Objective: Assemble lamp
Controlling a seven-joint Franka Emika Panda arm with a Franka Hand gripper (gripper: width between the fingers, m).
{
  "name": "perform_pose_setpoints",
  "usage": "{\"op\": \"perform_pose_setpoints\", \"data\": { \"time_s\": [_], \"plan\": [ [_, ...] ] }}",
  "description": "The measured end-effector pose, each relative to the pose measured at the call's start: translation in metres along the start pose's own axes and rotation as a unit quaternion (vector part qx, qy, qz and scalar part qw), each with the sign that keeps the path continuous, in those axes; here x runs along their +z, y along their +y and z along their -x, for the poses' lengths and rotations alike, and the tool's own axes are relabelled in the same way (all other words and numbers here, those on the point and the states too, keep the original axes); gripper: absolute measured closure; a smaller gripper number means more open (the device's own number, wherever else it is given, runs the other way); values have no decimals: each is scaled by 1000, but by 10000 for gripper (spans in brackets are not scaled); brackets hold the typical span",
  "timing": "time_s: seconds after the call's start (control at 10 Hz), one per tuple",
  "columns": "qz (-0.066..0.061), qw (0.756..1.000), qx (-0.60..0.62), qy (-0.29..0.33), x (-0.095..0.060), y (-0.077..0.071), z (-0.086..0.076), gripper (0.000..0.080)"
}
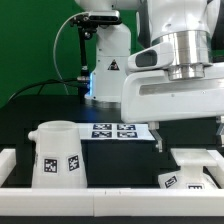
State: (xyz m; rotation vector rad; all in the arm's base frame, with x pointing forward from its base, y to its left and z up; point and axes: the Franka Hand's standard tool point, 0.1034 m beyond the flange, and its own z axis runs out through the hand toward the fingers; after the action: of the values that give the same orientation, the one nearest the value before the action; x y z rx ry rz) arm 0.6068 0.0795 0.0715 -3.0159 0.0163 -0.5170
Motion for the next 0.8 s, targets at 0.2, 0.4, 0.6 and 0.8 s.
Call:
{"op": "perform_pose_setpoints", "data": {
  "time_s": [0.2, 0.4, 0.6, 0.8],
  "plan": [
    [3, 1000, -1, -17, -22, 6, 11, 101],
    [2, 999, 2, -40, -42, 9, 17, 101],
    [3, 999, 2, -39, -38, 9, 18, 101],
    [3, 999, 2, -40, -38, 9, 18, 101]
  ]
}}
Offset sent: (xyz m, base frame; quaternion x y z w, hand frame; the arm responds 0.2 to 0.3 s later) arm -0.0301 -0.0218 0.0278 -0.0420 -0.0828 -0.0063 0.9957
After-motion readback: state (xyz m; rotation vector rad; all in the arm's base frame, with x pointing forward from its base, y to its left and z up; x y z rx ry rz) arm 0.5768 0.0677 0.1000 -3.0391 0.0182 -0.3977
